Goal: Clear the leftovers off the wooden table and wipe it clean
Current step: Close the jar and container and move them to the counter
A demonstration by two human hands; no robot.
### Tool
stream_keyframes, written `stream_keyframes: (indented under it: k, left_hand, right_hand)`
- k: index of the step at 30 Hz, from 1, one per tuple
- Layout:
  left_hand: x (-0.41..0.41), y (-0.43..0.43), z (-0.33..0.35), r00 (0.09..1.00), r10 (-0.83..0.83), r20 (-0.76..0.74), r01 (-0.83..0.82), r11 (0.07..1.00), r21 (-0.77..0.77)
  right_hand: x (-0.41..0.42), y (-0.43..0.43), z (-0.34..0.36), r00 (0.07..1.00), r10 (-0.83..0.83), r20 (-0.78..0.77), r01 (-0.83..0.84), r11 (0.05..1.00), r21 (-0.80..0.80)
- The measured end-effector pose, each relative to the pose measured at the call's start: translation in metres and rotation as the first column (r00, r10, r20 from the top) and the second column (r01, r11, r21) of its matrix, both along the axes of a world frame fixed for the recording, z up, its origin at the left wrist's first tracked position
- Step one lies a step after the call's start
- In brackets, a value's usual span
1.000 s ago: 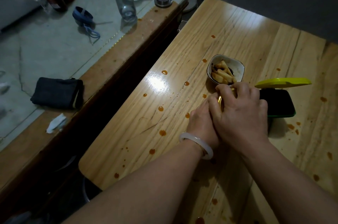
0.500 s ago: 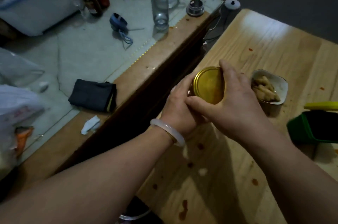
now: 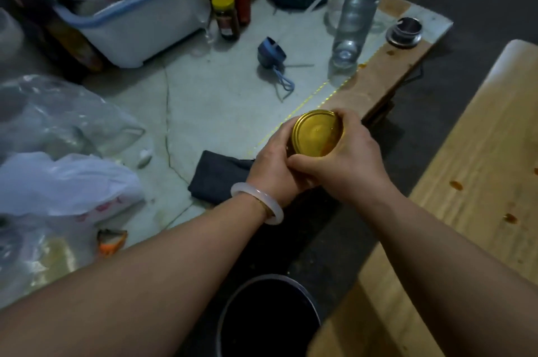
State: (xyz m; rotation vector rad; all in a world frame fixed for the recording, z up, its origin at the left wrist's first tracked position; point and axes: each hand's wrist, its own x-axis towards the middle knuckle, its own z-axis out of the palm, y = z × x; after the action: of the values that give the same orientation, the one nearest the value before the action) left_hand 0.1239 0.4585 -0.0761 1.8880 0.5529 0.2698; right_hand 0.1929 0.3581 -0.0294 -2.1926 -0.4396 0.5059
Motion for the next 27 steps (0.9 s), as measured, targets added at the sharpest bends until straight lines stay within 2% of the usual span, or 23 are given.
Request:
stream_keyframes:
  k: [2, 6, 9, 14, 22, 27]
  left_hand:
    - [0.000, 0.024, -0.012, 0.999, 0.028, -0.030, -0.029, 0.999, -0.039]
    - [0.000, 0.066, -0.040, 0.983, 0.091, -0.163, -0.089, 0.996, 0.016]
    - [-0.002, 0.083, -0.050, 0.960, 0.108, -0.258, -0.113, 0.994, -0.004]
    - [-0.003, 0.102, -0.062, 0.933, 0.156, -0.323, -0.177, 0.983, -0.037]
    - [0.001, 0.117, -0.072, 0.907, 0.144, -0.395, -0.254, 0.937, -0.242]
    - [-0.005, 0.124, -0.075, 0.914, 0.116, -0.389, -0.247, 0.919, -0.307]
  right_hand:
    - [0.001, 0.029, -0.014, 1.000, -0.013, -0.020, 0.013, 1.000, -0.006]
    - [0.002, 0.076, -0.038, 0.998, -0.039, -0.046, 0.038, 0.999, -0.006]
    - [0.005, 0.102, -0.048, 0.998, -0.038, -0.056, 0.036, 0.999, -0.034]
    - [0.010, 0.129, -0.058, 0.997, -0.042, -0.065, 0.038, 0.997, -0.073]
    - [0.009, 0.152, -0.065, 0.997, -0.019, -0.074, 0.012, 0.995, -0.098]
    - [0.008, 0.162, -0.068, 0.998, -0.013, -0.063, 0.006, 0.995, -0.100]
